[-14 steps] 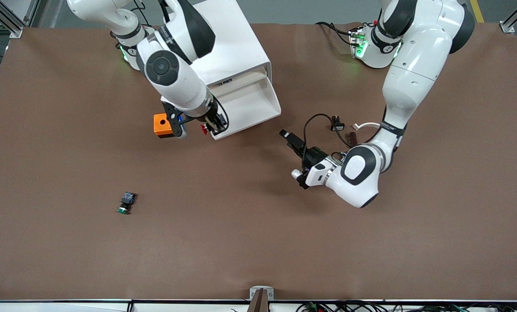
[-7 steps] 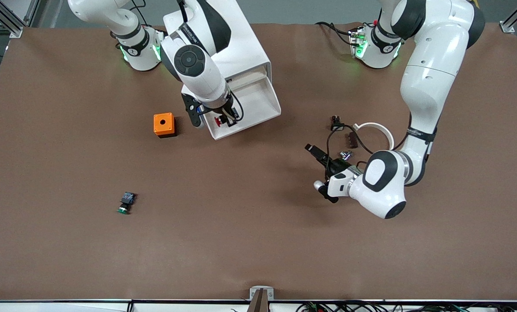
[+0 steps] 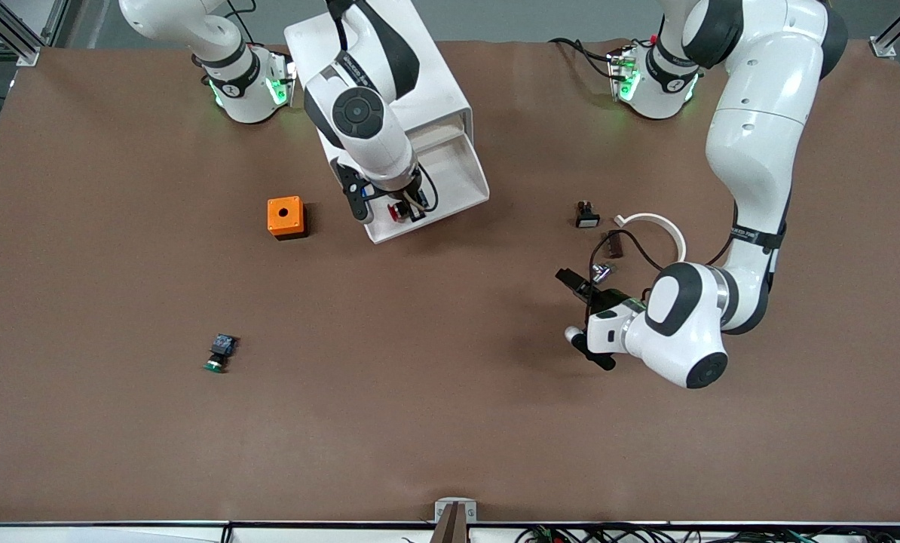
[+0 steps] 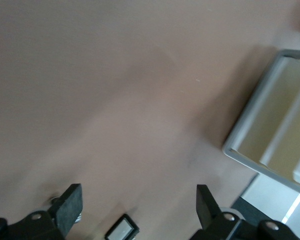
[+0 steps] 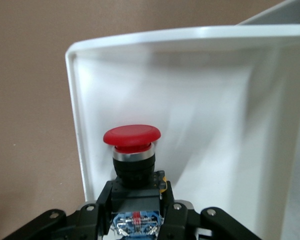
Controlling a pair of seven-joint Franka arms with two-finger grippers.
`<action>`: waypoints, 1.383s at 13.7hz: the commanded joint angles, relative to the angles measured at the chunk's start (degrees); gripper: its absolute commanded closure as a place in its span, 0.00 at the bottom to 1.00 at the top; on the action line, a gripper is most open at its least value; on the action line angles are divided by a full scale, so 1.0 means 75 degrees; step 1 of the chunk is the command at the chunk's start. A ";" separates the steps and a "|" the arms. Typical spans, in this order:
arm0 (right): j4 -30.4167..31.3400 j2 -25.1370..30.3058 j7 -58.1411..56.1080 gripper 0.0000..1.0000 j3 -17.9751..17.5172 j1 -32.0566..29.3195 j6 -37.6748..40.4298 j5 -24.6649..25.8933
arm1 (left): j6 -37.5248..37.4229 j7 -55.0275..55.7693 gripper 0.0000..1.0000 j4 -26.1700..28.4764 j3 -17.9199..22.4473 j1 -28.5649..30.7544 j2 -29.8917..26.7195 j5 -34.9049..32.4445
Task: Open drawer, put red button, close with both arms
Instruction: 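Drop the button into the drawer with the right gripper while the left gripper withdraws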
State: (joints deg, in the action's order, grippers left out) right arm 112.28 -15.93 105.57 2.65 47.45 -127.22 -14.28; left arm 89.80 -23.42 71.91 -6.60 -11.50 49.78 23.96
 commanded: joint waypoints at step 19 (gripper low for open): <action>-0.4823 0.1479 -0.6988 0.00 0.0314 -0.4518 0.7693 0.0192 | 0.1854 1.1390 0.00 0.0267 0.0059 -0.3337 -0.1095 -0.2724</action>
State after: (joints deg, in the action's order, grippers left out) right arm 74.16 -6.52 64.67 6.12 18.61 -69.79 -13.96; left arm 101.64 56.25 71.54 -6.69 -33.14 43.03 6.30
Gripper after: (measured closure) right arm 0.000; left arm 0.000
